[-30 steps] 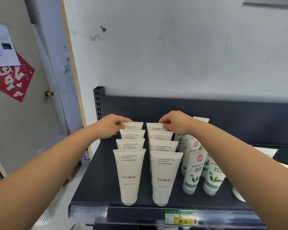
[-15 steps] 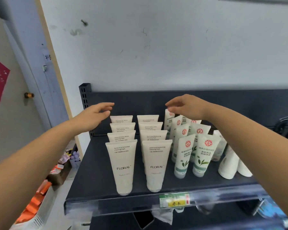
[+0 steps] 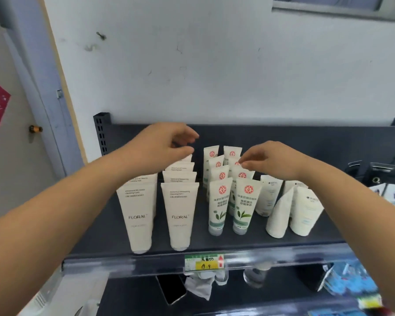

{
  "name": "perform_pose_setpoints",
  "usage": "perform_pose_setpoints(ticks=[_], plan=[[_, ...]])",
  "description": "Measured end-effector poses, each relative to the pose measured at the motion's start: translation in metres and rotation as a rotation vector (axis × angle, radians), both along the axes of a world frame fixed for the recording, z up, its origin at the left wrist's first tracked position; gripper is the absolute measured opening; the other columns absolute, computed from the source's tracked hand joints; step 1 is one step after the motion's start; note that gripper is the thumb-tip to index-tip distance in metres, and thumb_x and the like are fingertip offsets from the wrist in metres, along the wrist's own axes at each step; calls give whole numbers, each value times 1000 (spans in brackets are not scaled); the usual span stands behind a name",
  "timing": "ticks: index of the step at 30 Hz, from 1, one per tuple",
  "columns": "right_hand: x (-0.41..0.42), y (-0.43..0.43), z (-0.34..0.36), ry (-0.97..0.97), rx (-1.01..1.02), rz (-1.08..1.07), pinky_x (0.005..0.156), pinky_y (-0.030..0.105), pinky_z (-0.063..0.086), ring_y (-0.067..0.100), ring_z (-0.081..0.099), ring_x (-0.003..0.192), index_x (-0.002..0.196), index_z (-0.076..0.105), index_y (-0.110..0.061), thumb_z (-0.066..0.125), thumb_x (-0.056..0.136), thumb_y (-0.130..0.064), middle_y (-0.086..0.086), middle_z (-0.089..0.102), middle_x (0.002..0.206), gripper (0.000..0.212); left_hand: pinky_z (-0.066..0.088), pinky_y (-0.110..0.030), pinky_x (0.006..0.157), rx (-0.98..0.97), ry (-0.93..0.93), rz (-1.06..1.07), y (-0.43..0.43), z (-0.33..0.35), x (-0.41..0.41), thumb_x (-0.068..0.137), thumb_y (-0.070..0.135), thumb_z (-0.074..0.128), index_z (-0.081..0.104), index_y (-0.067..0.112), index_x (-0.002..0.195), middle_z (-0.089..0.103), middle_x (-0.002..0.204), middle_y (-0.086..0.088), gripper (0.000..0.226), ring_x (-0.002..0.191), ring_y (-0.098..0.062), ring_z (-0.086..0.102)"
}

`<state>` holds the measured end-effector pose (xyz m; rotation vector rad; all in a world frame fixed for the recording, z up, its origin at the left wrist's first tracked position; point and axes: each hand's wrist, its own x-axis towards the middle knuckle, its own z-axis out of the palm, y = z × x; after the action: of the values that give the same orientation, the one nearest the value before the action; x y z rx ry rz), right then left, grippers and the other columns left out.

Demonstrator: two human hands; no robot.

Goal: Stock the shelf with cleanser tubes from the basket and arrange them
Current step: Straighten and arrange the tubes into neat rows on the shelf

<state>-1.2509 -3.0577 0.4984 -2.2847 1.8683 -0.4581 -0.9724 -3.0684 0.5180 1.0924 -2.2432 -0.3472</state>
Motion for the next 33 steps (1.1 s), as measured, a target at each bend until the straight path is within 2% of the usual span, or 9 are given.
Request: perform_pose_setpoints(ticks=[3, 7, 11, 15, 20, 23, 26, 30, 33], plan=[[-10, 11, -9, 70, 55, 35, 89, 24, 46, 4, 61, 101, 117, 67, -27, 59, 92, -41, -14, 66, 112, 29, 40, -10, 75, -4, -290, 6, 10, -15, -42, 91, 31, 62, 60, 34, 119, 65, 107, 20, 28, 94, 5, 59], [-19, 15, -27, 138, 56, 63, 89, 25, 48, 11, 60, 102, 130, 58, -27, 61, 92, -40, -7, 65, 119, 40, 46, -28, 86, -6, -619, 73, 8, -41, -83, 91, 38, 61, 54, 30, 128, 58, 119, 10, 38, 104, -11, 56], [-22, 10, -40, 176, 13, 78, 92, 30, 48, 19, 59, 112, 136, 50, -22, 55, 97, -30, 1, 61, 128, 40, 46, -31, 84, -33, -604, 190, 3, -48, -103, 91, 30, 63, 49, 23, 133, 56, 122, 2, 45, 106, -18, 56], [-25, 0, -50, 166, -35, 84, 86, 35, 51, 22, 61, 105, 126, 56, -21, 47, 99, -18, 4, 64, 122, 29, 48, -35, 85, -51, -702, 252, -5, -55, -111, 92, 32, 62, 58, 18, 125, 52, 120, -3, 37, 104, -22, 56], [-24, -6, -53, 167, -66, 135, 92, 40, 50, 23, 60, 110, 125, 62, -18, 47, 99, -15, 3, 66, 122, 30, 40, -35, 87, -122, -780, 250, -13, -63, -116, 96, 31, 55, 56, 25, 130, 58, 121, -3, 35, 112, -23, 50], [-26, -5, -50, 157, -51, 159, 95, 38, 49, 22, 59, 112, 126, 63, -18, 48, 98, -15, 2, 66, 123, 31, 31, -36, 83, -158, -815, 228, -15, -63, -115, 98, 32, 51, 61, 29, 115, 65, 103, 4, 20, 104, -21, 52], [-29, -3, -47, 147, -44, 180, 97, 34, 47, 19, 58, 115, 127, 63, -18, 51, 98, -17, -1, 65, 125, 31, 24, -34, 77, -179, -834, 197, -17, -60, -110, 96, 36, 53, 64, 23, 95, 58, 80, 7, 16, 97, -20, 49], [-31, 0, -47, 139, -29, 214, 92, 30, 47, 15, 59, 108, 124, 65, -20, 53, 98, -20, -4, 67, 122, 29, 23, -32, 80, -147, -806, 152, -17, -59, -107, 95, 40, 54, 63, 26, 94, 48, 71, 12, 16, 90, -16, 44], [-33, 1, -47, 131, -22, 238, 85, 25, 43, 11, 58, 99, 120, 67, -22, 54, 98, -21, -7, 68, 117, 26, 22, -31, 79, -133, -770, 125, -15, -59, -105, 94, 40, 55, 63, 25, 89, 54, 72, 10, 18, 88, -16, 48]])
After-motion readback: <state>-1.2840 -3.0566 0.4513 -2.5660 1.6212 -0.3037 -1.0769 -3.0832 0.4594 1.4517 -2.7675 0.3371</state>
